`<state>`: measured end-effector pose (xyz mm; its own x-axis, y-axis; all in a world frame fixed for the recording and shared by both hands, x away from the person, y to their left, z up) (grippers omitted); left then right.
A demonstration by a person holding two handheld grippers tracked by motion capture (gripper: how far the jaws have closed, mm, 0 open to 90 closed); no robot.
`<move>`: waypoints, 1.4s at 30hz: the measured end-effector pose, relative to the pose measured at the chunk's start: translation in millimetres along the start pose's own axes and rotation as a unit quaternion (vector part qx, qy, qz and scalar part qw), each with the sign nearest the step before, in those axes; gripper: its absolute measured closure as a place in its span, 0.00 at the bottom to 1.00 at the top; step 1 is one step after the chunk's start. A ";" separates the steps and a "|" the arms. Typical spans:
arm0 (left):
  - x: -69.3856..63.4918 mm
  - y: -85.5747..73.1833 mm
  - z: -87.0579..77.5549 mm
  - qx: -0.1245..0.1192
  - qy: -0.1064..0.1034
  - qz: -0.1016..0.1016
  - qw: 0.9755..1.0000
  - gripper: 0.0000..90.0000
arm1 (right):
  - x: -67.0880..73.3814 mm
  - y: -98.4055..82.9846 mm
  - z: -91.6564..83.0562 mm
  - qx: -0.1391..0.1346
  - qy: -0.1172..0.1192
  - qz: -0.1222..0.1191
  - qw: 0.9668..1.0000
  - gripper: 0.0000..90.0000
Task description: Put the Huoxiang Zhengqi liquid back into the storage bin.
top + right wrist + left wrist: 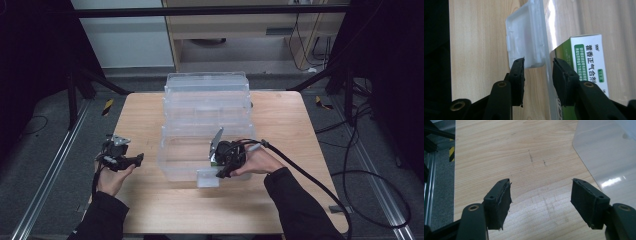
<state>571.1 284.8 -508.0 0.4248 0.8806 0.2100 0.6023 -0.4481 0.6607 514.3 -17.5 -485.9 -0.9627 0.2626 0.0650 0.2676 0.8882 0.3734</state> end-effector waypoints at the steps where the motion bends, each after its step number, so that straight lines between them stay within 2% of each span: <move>1: -0.1 0.1 0.0 0.000 0.000 0.000 1.000 0.35 | 0.1 -0.2 0.9 0.001 0.002 -0.001 1.000 0.70; 5: -0.2 0.1 0.0 0.000 0.000 0.000 1.000 0.35 | -1.1 -1.8 4.5 0.006 -0.001 -0.001 1.000 0.71; 11: -0.8 0.5 0.1 0.000 0.001 0.002 1.000 0.35 | -2.1 -1.4 6.8 0.001 -0.001 0.000 1.000 0.75; 22: -2.1 3.7 -2.3 -0.006 0.000 0.005 1.000 0.35 | -1.7 -1.6 8.1 0.003 0.002 0.005 1.000 0.75; 26: -1.4 6.7 -4.7 -0.010 0.001 0.008 1.000 0.35 | -1.6 -1.7 8.2 0.003 0.000 -0.001 1.000 0.75; 30: -0.6 13.6 -10.0 -0.019 0.005 0.014 1.000 0.35 | -1.7 -1.6 8.3 0.002 0.001 -0.001 1.000 0.75; 38: 1.1 38.5 -25.6 -0.050 0.007 0.030 0.998 0.35 | -1.6 -1.6 8.4 0.003 0.002 0.000 1.000 0.75; 42: -0.9 52.4 -27.8 -0.055 0.006 0.046 0.997 0.35 | -1.7 -1.7 8.3 0.003 0.002 -0.003 1.000 0.76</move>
<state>583.5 264.8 -453.5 0.4665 0.8384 0.2820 0.4826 -0.5084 0.7132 515.9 -16.4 -494.3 -0.9643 0.2565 0.0664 0.2625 0.8918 0.3685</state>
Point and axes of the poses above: each handheld gripper's, and its own axes: z roughly forward along the jaws, y roughly out of its top, x roughly to its left, the point moved 10 cm from there along z, roughly forward along the jaws, and after that the axes turned 9 degrees about z, right-handed, at the moved point
